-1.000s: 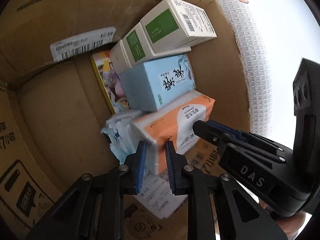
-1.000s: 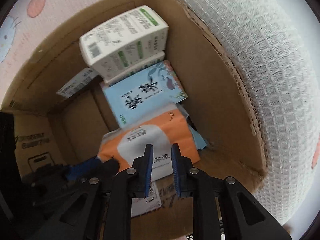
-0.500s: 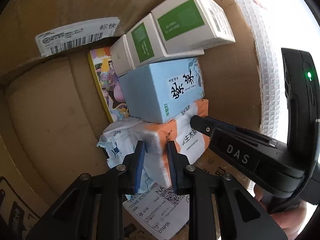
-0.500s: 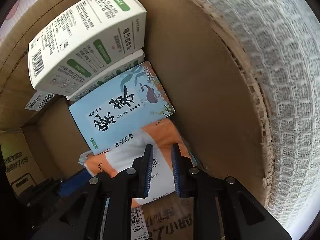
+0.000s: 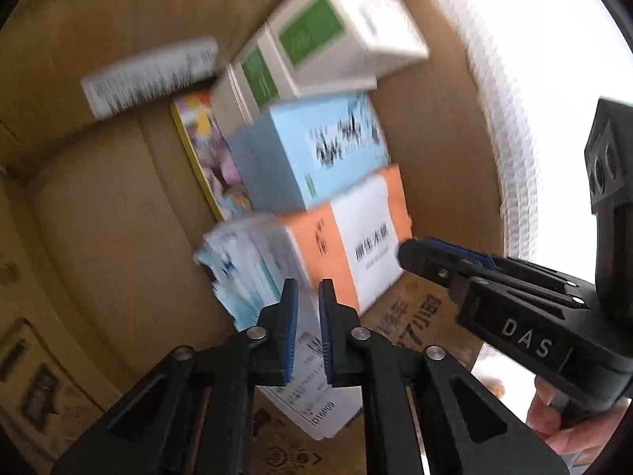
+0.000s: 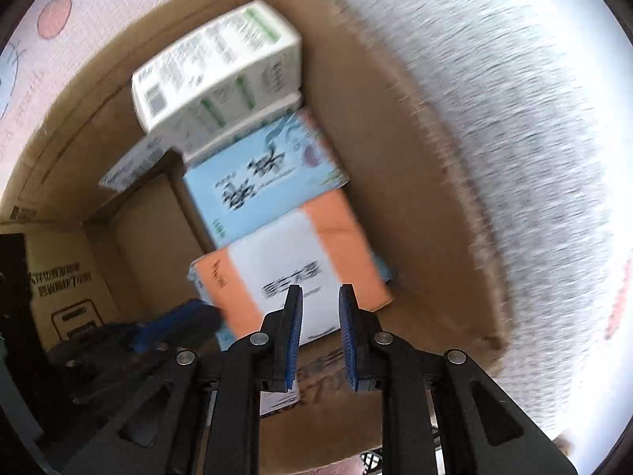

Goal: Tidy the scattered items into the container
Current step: 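Open the right gripper to release the tissue pack in the box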

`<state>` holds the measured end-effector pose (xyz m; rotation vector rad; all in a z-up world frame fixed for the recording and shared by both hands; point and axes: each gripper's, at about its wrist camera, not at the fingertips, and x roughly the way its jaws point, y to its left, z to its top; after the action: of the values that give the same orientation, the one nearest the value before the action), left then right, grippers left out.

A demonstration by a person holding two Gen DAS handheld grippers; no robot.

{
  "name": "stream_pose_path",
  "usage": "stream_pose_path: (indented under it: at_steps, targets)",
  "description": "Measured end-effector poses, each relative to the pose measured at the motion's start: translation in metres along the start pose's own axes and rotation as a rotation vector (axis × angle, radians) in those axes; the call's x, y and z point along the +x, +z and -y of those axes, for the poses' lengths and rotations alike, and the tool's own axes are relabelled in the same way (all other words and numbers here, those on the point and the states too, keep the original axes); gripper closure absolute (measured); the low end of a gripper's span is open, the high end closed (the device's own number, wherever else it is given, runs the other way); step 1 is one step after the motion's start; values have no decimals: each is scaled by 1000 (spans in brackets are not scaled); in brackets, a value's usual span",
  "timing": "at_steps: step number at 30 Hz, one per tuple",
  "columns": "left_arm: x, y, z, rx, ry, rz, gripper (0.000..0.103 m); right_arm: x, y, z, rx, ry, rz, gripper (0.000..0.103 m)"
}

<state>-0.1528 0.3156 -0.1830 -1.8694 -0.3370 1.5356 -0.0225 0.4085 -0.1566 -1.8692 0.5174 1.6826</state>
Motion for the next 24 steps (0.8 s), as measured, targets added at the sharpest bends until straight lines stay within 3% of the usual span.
stream_pose_path:
  at_steps: [6, 17, 19, 21, 24]
  targets:
    - [12, 9, 1, -29, -22, -23, 93, 21, 9, 1, -7, -54, -15, 87]
    - [11, 10, 17, -6, 16, -9, 93, 14, 19, -2, -18, -117, 38, 87]
    - [0, 4, 17, -9, 64, 29, 88, 4, 14, -9, -50, -136, 59, 87]
    - [-14, -2, 19, -7, 111, 73, 72, -7, 8, -15, -61, -140, 83, 87]
    - [-36, -11, 25, 14, 188, 149, 63, -32, -6, -24, -49, -123, 126, 87]
